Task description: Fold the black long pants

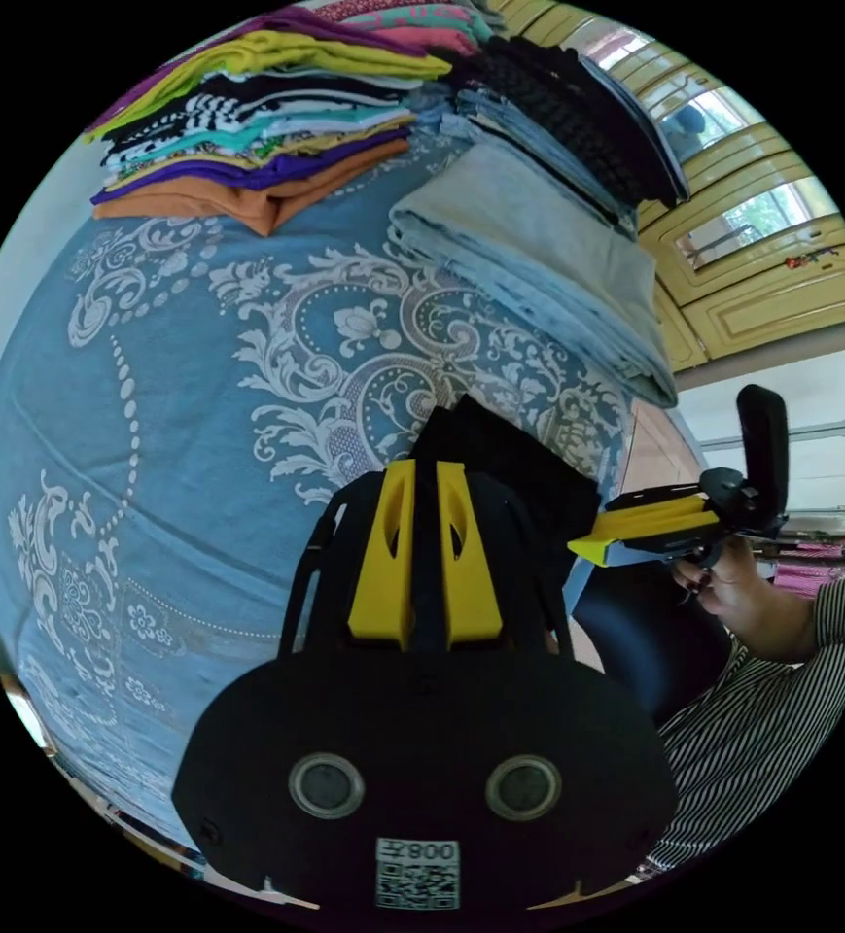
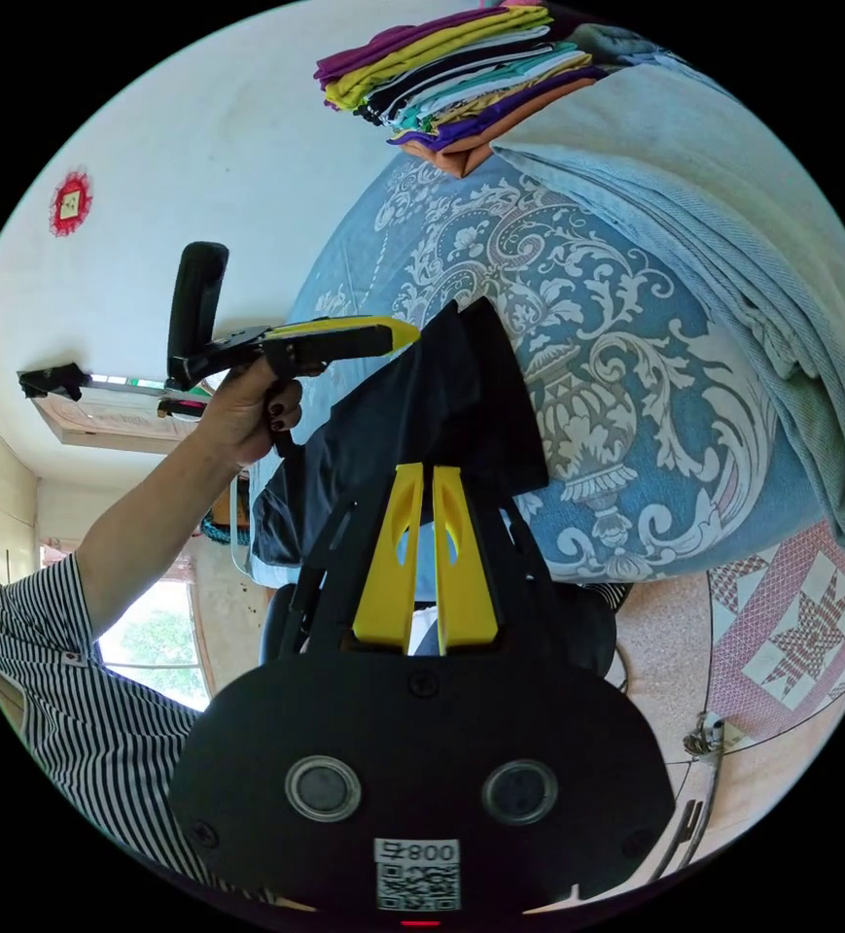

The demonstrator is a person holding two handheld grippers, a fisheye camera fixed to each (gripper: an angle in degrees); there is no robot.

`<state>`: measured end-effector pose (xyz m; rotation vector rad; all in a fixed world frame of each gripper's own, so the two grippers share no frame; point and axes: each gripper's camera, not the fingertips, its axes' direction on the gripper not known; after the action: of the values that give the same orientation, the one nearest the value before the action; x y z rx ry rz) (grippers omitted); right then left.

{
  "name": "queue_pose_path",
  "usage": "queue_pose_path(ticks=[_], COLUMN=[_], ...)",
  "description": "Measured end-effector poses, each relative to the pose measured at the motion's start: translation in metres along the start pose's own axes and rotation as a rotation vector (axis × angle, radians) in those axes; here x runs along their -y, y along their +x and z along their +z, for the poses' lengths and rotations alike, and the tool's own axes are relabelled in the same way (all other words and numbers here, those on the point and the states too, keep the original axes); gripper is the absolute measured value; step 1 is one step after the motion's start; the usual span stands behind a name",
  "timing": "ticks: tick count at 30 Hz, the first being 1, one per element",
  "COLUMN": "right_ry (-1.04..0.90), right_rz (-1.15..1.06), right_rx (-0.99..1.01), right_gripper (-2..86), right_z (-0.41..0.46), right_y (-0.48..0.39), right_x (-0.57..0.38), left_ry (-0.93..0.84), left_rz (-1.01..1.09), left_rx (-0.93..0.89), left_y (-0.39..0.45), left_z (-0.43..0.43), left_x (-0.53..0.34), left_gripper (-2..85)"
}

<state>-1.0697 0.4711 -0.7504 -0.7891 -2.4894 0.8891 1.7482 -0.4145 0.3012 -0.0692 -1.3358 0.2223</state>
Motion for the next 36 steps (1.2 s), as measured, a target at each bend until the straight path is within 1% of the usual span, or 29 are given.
queue_pose_path(ticks=[2,6,14,21,27,36], right_ry=[-0.002,-0.009,0.0,0.017,0.021,-0.004], right_rz=[0.002,0.01,0.004,-0.018,-0.028,0.01], right_rx=[0.0,0.007,0.026,0.032,0.013,-0.01], right_gripper=[1.5,1.5,1.4,1.2,0.9,0.7], right_z=[0.001,0.003,-0.002,-0.018,-0.038,-0.052], right_y=[0.003,0.008,0.01,0.0,-0.008,-0.018], right_x=[-0.001,-0.002,-0.005,-0.01,-0.015,-0.008], left_ry=[-0.043,-0.033,0.092,0.154,0.113,0.029], left_rz=[0.016,0.019,-0.022,-0.01,0.028,0.029], left_rx=[0.017,-0.005,-0.034,-0.051,-0.034,0.006], left_y=[0.001,0.0,-0.001,0.008,0.019,0.02], left_z=[0.008,0.001,-0.032,-0.041,-0.014,0.053], left_x=[0.006,0.007,-0.019,-0.037,-0.032,-0.043], left_gripper=[2.3,1.6,1.3,1.3,1.1,1.2])
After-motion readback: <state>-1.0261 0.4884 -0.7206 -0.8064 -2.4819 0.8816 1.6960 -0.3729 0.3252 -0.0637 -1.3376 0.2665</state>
